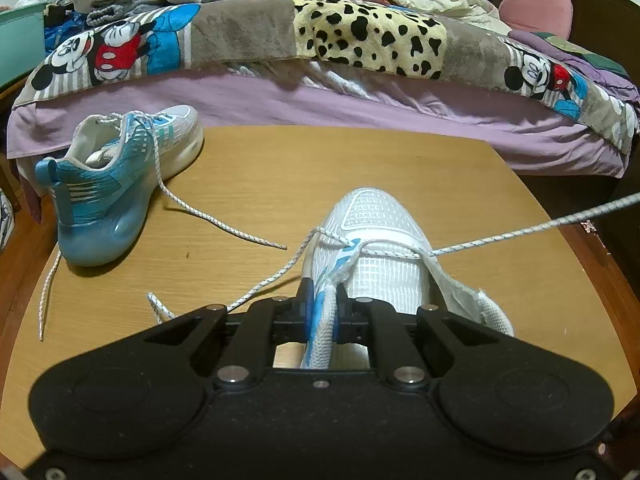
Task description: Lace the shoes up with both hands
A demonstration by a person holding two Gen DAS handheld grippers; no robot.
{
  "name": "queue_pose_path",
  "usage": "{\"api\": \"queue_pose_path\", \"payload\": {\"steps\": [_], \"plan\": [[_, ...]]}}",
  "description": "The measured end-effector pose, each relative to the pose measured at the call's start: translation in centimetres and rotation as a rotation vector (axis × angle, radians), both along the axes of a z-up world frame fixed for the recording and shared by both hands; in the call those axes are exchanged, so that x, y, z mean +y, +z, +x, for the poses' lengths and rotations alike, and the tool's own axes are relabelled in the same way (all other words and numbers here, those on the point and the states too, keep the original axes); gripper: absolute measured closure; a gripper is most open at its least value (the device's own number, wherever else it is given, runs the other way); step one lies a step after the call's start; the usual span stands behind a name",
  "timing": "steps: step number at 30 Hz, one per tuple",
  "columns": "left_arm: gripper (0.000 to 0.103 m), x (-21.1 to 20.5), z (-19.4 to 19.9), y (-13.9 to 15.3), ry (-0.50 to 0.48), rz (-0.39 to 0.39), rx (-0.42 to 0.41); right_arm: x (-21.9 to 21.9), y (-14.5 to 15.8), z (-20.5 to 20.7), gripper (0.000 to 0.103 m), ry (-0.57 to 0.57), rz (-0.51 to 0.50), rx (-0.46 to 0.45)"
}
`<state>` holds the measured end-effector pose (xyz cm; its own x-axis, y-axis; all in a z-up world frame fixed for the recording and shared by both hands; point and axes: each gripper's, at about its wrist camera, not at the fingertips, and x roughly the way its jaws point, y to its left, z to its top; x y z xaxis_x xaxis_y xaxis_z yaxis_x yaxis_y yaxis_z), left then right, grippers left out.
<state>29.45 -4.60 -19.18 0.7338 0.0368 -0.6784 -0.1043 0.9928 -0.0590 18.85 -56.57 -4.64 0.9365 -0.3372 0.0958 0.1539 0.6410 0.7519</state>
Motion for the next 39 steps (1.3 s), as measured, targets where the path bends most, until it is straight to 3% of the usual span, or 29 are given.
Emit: {"api": "queue_pose_path", "payload": {"steps": [6,10,13,18,24,27,31,34,39], "plan": [[0.095,0.2,0.2,-0.1,-0.021,-0.022,0.017,0.4,0.2,0.4,0.099,0.023,-0.011,0.001],[0.073,1.3,-0.1,0.4,-0.057,-0.08,0.029,1.6,0.5,1.3,0.099,0.06,-0.023,0.003],[0.067,2.6,-1.1,1.6,-0.091,-0.117,0.001,3.3,0.9,2.4,0.099,0.124,-0.047,0.01],[0.054,7.4,-1.8,2.9,-0.05,-0.25,-0.019,8.5,1.0,5.8,0.099,0.302,-0.114,0.053],[0.057,13.8,-2.9,2.6,0.066,-0.303,-0.016,16.1,0.6,9.0,0.099,0.525,-0.199,0.124],[0.057,15.6,-3.7,2.2,0.085,-0.287,0.01,20.3,0.1,10.3,0.099,0.635,-0.235,0.164],[0.057,16.3,-4.4,0.9,0.018,-0.258,0.1,25.7,-0.8,11.6,0.099,0.769,-0.269,0.222],[0.057,17.2,-5.7,-0.1,-0.011,-0.284,0.162,29.4,-1.5,11.7,0.099,0.848,-0.284,0.253],[0.058,19.1,-9.3,-1.0,0.044,-0.436,0.222,34.9,-2.7,10.9,0.099,0.965,-0.333,0.297]]}}
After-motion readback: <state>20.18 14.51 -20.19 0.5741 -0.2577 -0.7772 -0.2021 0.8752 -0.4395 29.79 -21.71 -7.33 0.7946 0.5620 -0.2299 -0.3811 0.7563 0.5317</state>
